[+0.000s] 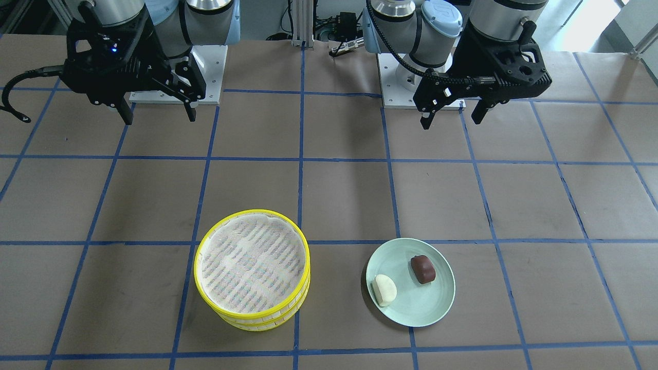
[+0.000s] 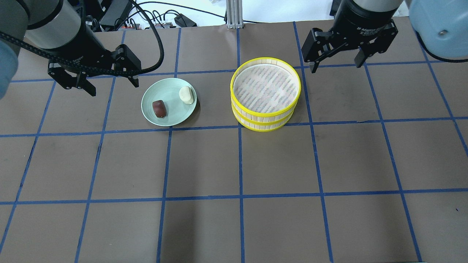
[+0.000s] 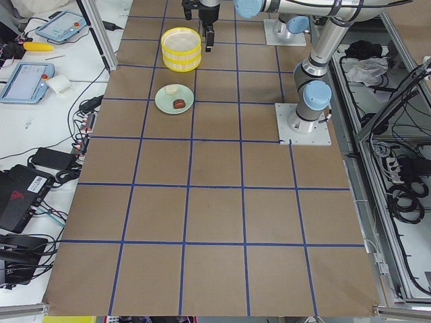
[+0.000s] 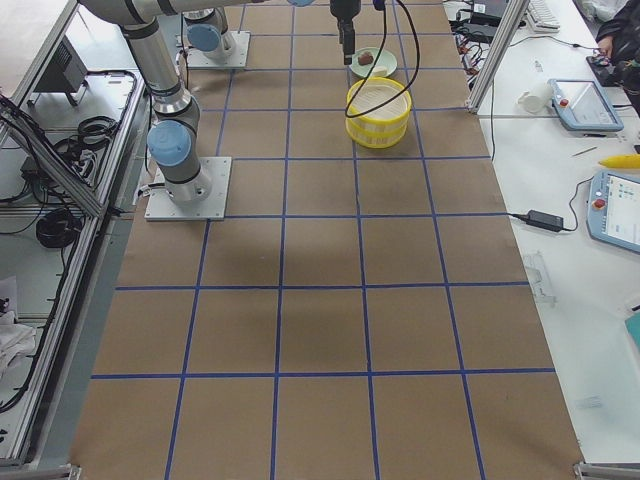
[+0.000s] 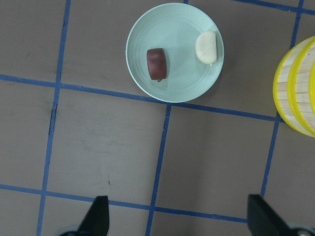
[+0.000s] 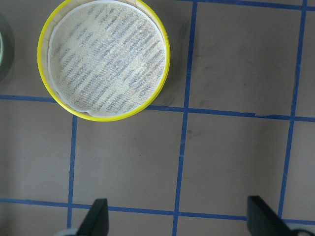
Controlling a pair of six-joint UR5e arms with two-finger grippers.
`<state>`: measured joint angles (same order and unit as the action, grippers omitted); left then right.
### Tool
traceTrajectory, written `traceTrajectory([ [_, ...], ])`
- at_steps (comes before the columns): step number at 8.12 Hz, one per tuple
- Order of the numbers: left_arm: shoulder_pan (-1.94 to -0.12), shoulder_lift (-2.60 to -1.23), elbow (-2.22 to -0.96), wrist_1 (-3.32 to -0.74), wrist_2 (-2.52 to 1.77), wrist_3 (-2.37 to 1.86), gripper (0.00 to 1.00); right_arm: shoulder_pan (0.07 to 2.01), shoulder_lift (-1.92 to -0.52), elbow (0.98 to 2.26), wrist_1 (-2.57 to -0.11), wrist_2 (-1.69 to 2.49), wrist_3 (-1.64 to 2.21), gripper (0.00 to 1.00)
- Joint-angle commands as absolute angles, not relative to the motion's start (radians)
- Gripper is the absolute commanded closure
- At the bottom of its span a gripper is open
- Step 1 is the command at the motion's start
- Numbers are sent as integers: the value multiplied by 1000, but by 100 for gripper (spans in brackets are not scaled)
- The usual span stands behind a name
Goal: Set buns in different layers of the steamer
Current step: 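Move the left gripper over the plate while the right approaches the steamer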
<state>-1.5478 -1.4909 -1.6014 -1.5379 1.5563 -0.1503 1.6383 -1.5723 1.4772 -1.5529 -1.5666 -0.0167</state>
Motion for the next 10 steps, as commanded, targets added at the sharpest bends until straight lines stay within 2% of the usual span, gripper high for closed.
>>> traceTrajectory([
  [1, -1548, -1489, -1608, -1540, 1560, -150, 0, 1638, -1572, 1477, -1554, -1566, -17, 0],
  [4, -1525, -1526, -1608, -1562, 1558, -152, 0, 1638, -1574, 1482, -1554, -1565, -15, 0],
  [5, -1525, -1582, -1608, -1522, 1566, -158, 0, 1640, -1575, 1482, -1554, -1566, -12, 0],
  [8, -1525, -1794, -1608, -1190, 1554, -132, 0, 1638, -1577, 1485, -1560, -1569, -17, 0],
  [10, -1526, -1873, -1608, -1100, 1549, -95, 0, 1640, -1571, 1489, -1592, -1565, -11, 0],
])
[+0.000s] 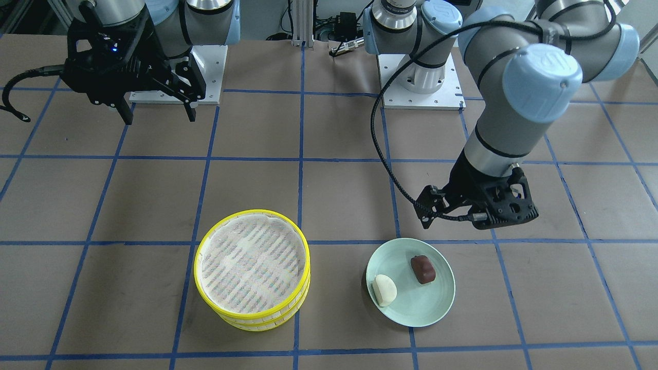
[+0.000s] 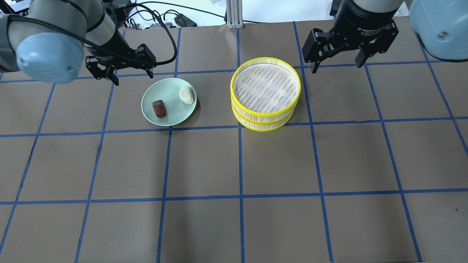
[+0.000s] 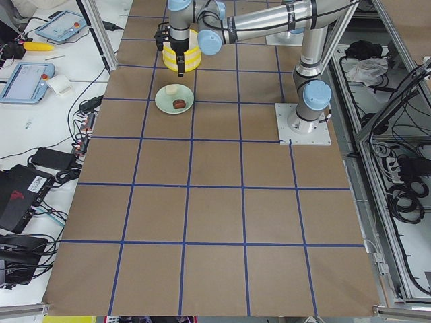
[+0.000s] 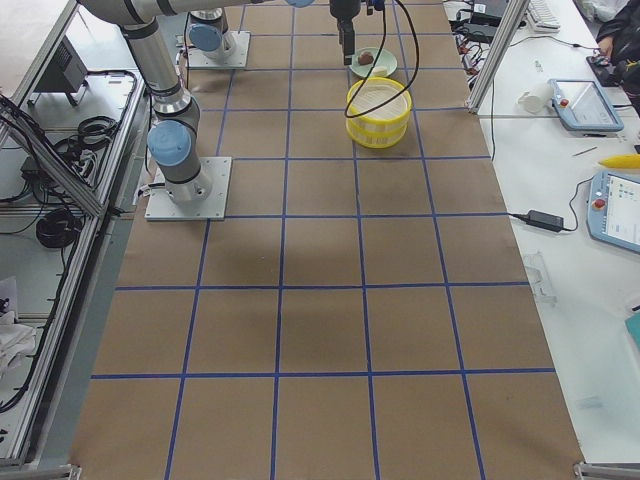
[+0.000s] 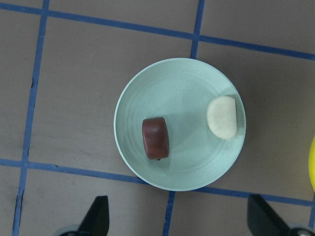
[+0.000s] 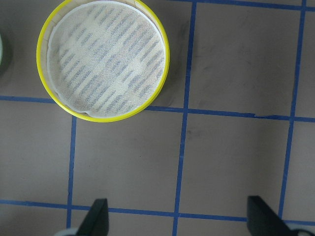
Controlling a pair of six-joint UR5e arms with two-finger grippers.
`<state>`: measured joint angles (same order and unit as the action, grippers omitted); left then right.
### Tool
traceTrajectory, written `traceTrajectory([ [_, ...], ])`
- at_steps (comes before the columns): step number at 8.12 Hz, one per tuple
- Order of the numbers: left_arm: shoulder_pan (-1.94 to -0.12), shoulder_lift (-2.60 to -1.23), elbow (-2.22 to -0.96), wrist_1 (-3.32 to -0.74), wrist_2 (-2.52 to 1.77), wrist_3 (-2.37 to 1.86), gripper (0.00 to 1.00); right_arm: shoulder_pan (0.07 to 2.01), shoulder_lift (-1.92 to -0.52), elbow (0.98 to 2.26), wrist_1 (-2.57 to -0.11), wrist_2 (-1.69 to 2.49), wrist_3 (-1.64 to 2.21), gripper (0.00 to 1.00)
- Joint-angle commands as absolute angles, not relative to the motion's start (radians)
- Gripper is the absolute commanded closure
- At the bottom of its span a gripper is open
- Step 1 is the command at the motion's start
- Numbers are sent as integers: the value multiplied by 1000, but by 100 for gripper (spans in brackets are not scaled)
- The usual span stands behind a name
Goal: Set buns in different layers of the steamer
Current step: 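Move the left gripper over the plate while the right approaches the steamer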
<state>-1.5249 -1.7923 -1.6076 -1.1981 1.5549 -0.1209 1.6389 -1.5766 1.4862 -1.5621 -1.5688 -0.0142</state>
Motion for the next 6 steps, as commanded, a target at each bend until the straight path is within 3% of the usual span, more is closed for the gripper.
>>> traceTrajectory([
  [1, -1532, -1912, -1611, -1062, 1516, -69, 0, 1640, -1563, 1499, -1635, -1568, -17, 0],
  [6, -1536, -2064, -1626, -889, 1417, 51, 0, 1647, -1456, 1517, -1740, -1565, 3, 0],
])
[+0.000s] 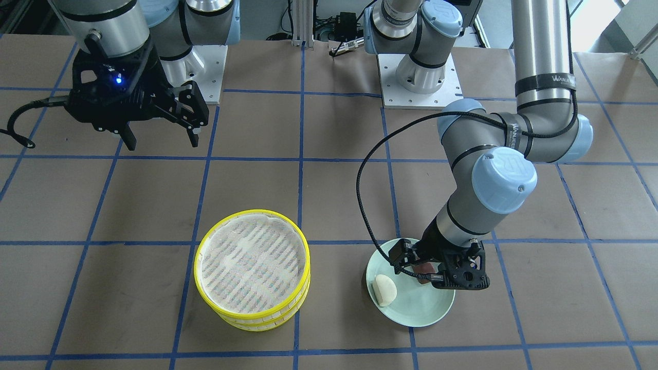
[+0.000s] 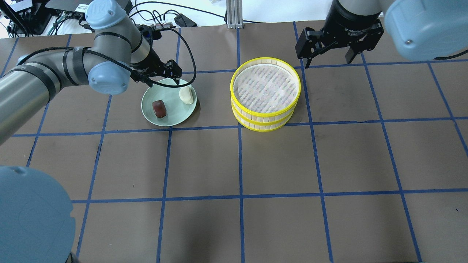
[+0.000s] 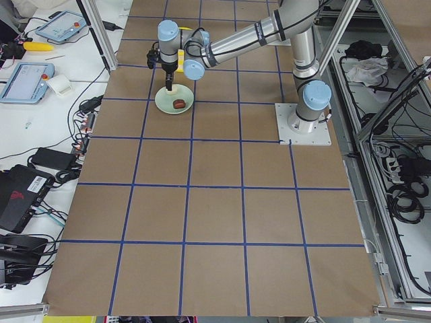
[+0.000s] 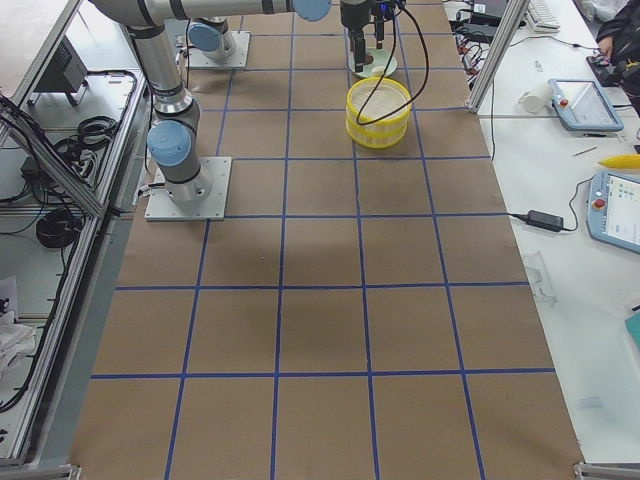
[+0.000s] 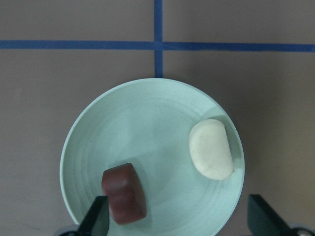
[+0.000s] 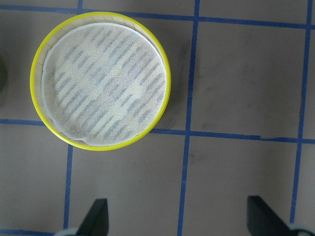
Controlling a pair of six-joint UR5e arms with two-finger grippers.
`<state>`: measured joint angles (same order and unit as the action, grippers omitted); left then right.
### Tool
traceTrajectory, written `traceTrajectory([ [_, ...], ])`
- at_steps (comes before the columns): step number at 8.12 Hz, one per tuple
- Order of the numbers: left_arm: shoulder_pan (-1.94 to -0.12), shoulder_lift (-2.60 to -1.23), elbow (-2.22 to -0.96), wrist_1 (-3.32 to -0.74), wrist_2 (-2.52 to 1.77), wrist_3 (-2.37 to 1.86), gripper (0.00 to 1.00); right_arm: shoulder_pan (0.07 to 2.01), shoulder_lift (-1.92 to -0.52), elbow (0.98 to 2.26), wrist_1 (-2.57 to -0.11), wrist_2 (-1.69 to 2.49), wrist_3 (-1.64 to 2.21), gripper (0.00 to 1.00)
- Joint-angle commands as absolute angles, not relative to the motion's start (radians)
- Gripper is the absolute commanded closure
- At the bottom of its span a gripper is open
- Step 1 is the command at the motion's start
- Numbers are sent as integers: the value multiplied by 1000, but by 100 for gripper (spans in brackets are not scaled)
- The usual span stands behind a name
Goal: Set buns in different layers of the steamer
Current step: 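Grip the top tier rim with the right gripper while the left lowers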
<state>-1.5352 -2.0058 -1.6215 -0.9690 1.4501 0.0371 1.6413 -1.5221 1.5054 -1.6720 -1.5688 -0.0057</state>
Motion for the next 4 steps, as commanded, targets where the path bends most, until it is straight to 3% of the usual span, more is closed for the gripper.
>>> traceTrajectory([
  [1, -1536, -2083, -1628, -882, 1413, 49, 0, 1655, -1418, 1540, -1808, -1568, 49, 0],
  [3, -1536, -2108, -1628, -874, 1339, 43, 1, 1657, -1338, 1568, -1904, -1566, 77, 0],
  [4, -1536, -2118, -1628, -874, 1339, 41, 7, 1655, -1292, 1569, -1958, -1572, 75, 0],
])
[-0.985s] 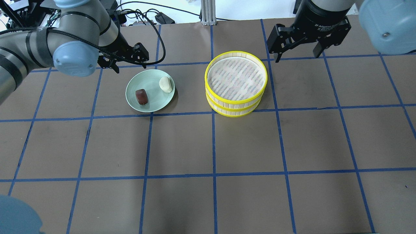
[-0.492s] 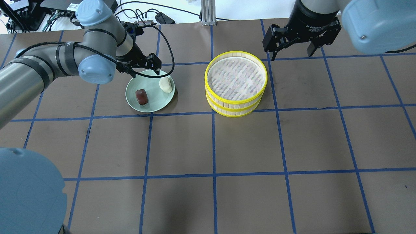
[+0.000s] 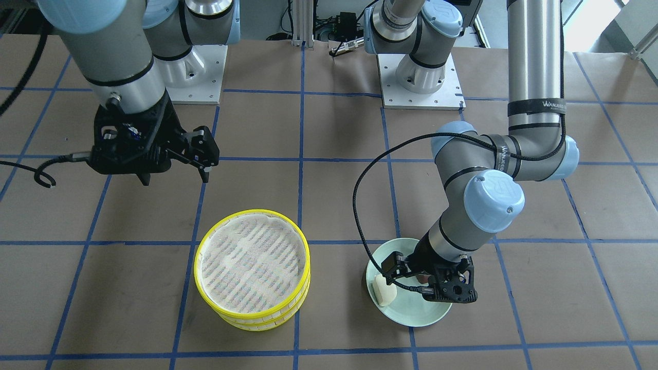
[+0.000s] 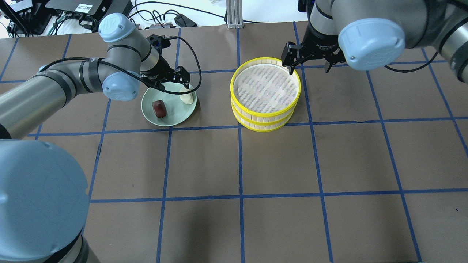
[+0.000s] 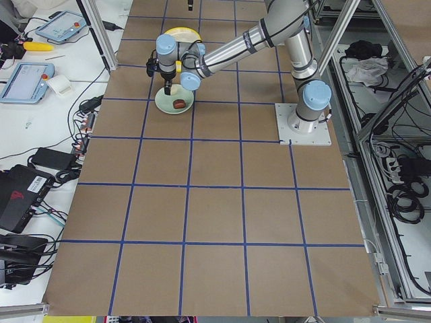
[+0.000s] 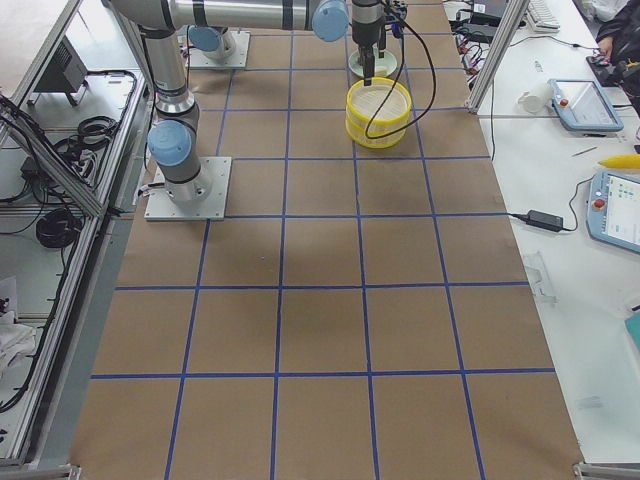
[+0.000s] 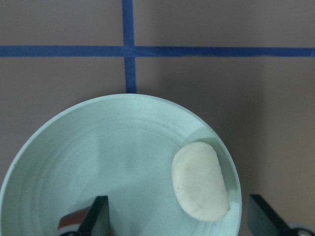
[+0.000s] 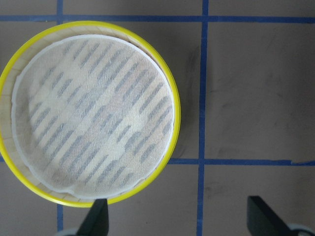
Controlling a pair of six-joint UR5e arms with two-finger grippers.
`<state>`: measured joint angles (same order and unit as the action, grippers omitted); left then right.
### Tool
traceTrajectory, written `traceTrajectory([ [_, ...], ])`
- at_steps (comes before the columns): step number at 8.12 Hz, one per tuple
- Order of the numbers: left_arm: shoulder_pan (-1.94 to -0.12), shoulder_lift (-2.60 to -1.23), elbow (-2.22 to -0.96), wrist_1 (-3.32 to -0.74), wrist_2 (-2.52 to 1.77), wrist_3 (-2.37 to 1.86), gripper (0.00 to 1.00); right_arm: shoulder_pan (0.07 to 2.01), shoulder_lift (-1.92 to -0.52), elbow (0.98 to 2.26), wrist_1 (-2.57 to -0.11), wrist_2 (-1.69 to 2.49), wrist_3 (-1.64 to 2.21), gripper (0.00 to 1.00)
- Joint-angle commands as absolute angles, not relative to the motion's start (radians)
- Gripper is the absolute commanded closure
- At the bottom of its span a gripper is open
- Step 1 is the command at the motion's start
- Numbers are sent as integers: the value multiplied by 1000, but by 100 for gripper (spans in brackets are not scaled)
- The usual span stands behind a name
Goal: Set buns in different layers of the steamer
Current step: 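Grip the top tier rim with the right gripper while the left lowers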
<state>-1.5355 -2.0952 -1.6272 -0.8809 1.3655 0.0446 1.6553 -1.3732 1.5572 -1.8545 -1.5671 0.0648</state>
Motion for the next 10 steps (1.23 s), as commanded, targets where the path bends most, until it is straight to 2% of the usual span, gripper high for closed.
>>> traceTrajectory([
  [1, -1536, -2123, -1628, -873, 1338, 41, 7, 1655, -1261, 1569, -1965, -1581, 75, 0],
  [7, -1536, -2160, -1618, -867, 1336, 23, 7, 1647, -1161, 1572, -2026, -1566, 83, 0],
  [8, -1536, -2161, -1618, -867, 1336, 23, 17, 1647, -1158, 1572, -2026, -1566, 83, 0],
  [10, -1536, -2160, -1618, -868, 1338, 25, 75, 1647, -1129, 1572, -2028, -1569, 83, 0],
])
